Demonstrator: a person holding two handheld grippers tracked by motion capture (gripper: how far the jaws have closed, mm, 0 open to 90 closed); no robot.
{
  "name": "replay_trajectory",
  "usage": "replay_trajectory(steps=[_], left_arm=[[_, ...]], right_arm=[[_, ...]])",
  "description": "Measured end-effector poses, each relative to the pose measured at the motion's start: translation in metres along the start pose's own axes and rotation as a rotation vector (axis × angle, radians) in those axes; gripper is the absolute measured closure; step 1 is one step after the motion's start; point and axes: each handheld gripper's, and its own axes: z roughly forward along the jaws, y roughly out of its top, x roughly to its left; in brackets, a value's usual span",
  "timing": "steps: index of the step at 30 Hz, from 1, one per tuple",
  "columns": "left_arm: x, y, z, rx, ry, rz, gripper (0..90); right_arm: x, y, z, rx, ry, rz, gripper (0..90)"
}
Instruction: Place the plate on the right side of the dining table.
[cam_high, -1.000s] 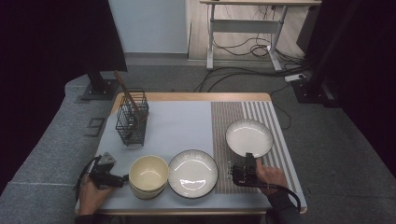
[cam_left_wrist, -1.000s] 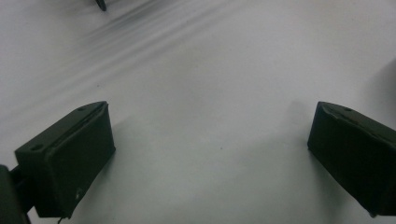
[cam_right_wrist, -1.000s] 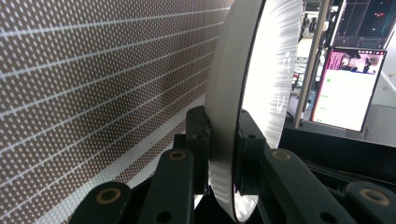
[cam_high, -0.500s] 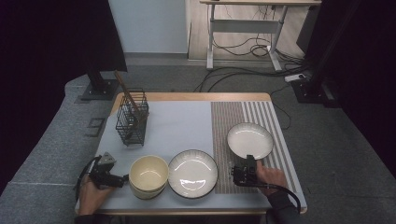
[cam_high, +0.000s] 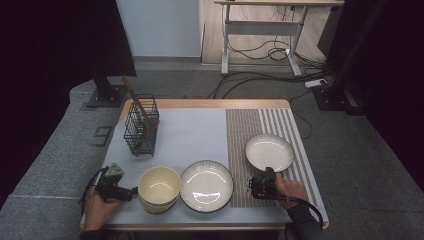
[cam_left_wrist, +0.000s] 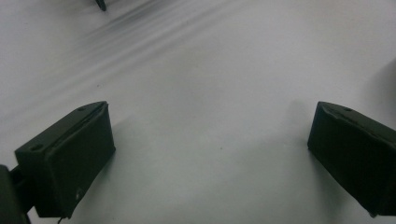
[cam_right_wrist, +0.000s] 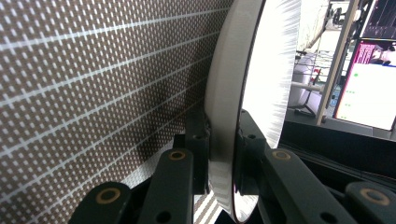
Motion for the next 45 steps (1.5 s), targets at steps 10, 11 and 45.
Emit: replay_trajectory(steps=[10, 11, 45], left_arm=[[0.0, 0.0, 0.0, 0.0, 0.0, 0.0, 0.3], [0.0, 0.0, 0.0, 0.0, 0.0, 0.0, 0.3], [0.0, 0.0, 0.0, 0.0, 0.0, 0.001, 0.3]], right_arm=[[0.004, 0.002, 0.0, -0.015, 0.014, 0.008, 80.0], [0.004, 0.002, 0.0, -0.016, 0.02, 0.012, 80.2], [-0.007, 0.004, -0.018, -0.091, 0.011, 0.012, 29.5]])
